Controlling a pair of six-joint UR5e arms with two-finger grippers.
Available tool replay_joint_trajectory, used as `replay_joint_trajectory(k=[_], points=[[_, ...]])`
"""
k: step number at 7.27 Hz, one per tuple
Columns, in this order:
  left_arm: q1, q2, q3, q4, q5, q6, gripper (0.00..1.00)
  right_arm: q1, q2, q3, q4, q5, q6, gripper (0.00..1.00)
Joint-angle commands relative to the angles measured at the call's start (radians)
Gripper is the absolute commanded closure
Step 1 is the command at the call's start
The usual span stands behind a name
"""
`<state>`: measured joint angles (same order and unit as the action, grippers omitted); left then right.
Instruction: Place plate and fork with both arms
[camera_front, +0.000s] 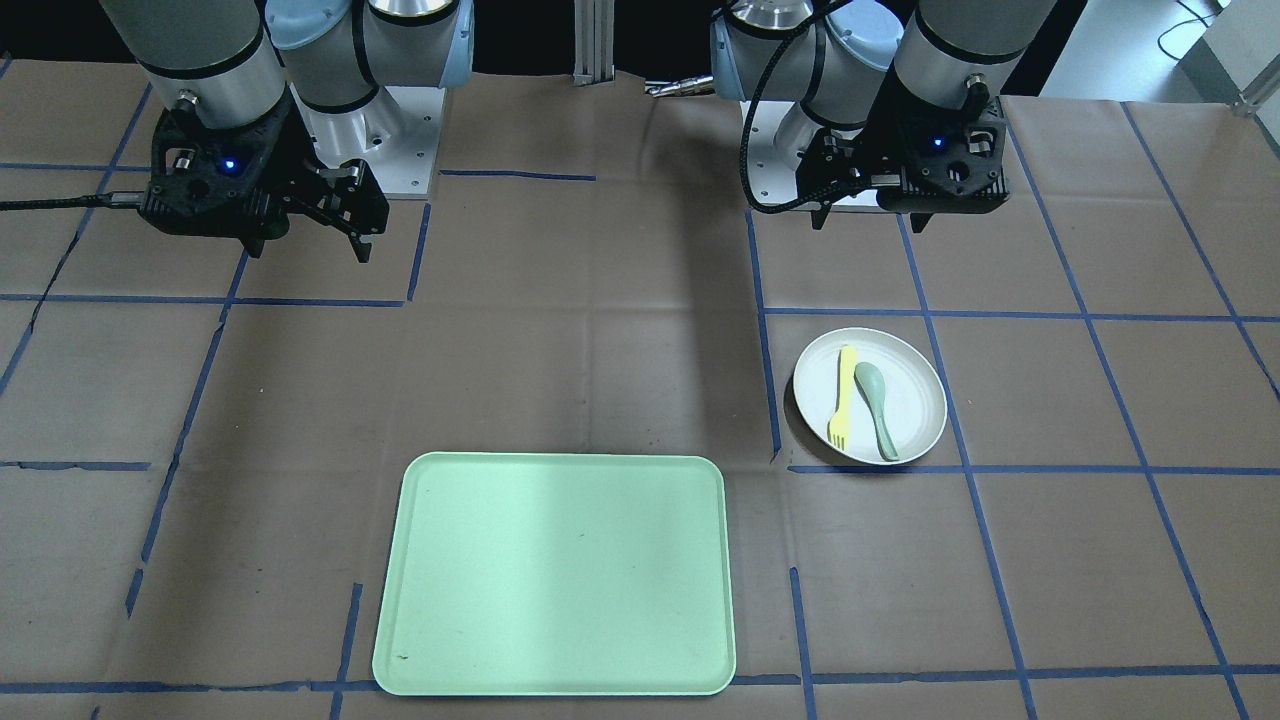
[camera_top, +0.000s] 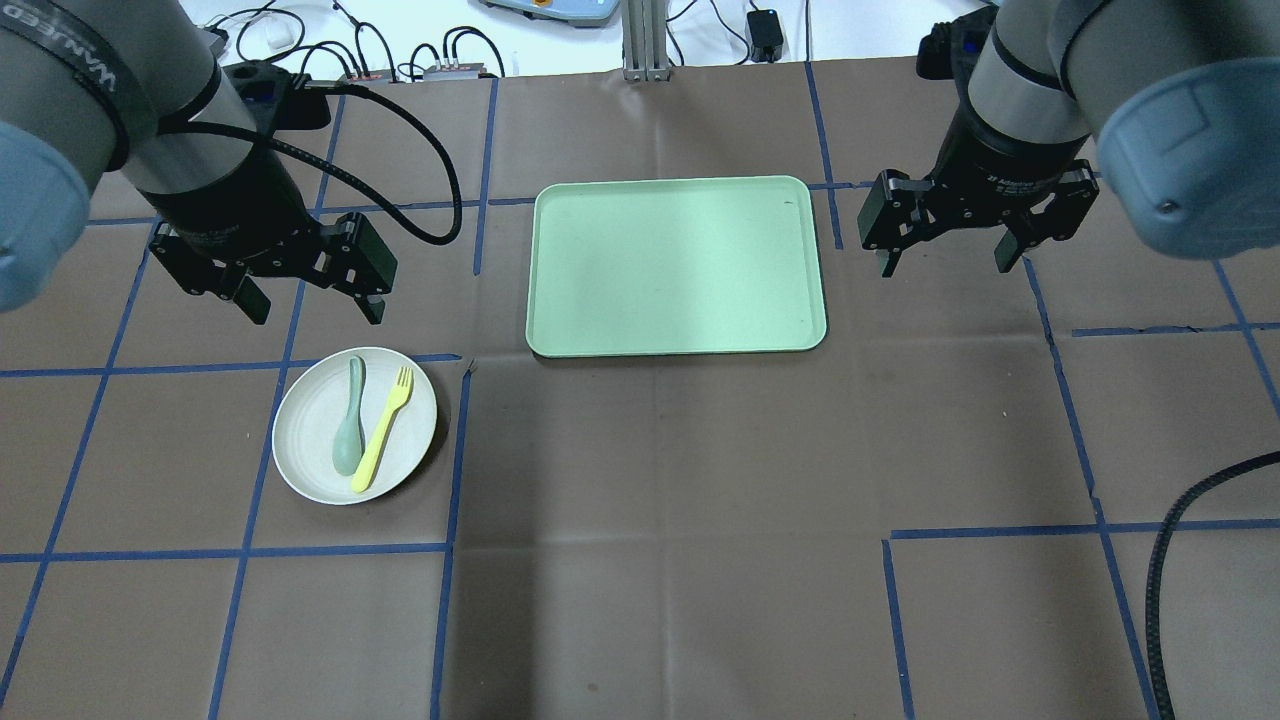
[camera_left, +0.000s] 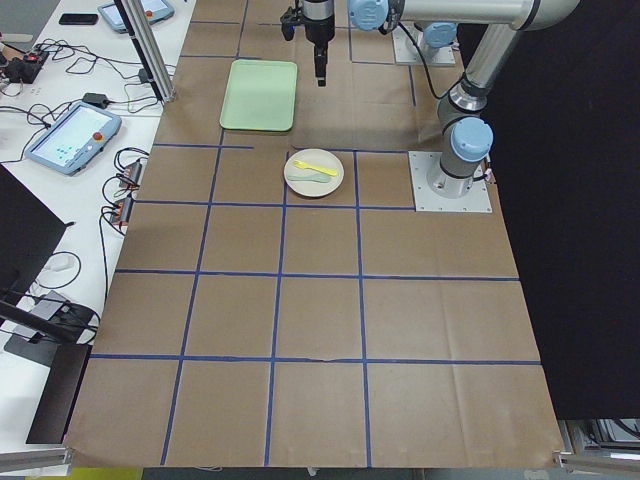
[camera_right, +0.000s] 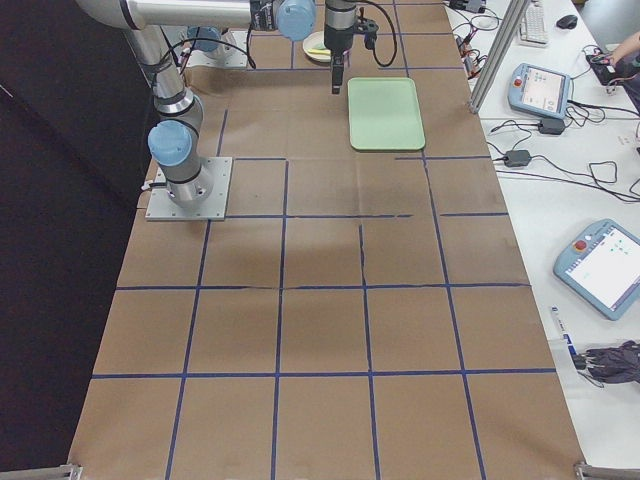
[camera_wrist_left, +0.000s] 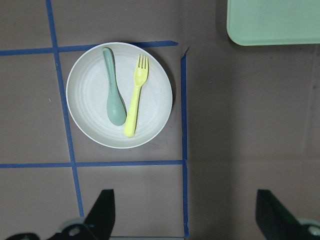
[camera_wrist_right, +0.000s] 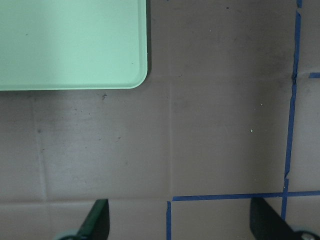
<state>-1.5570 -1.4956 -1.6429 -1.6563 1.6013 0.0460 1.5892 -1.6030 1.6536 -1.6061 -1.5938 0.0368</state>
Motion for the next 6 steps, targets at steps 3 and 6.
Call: replay_joint_trajectory(k=[3, 6], points=[[0.000, 0.000, -0.005, 0.003, 0.000, 0.009, 0.00, 0.000, 0.000, 0.000, 0.000, 0.000, 0.000, 0.00], [0.072, 0.020, -0.055, 0.004, -0.001, 0.265, 0.01, 0.000, 0.000, 0.000, 0.000, 0.000, 0.000, 0.00]])
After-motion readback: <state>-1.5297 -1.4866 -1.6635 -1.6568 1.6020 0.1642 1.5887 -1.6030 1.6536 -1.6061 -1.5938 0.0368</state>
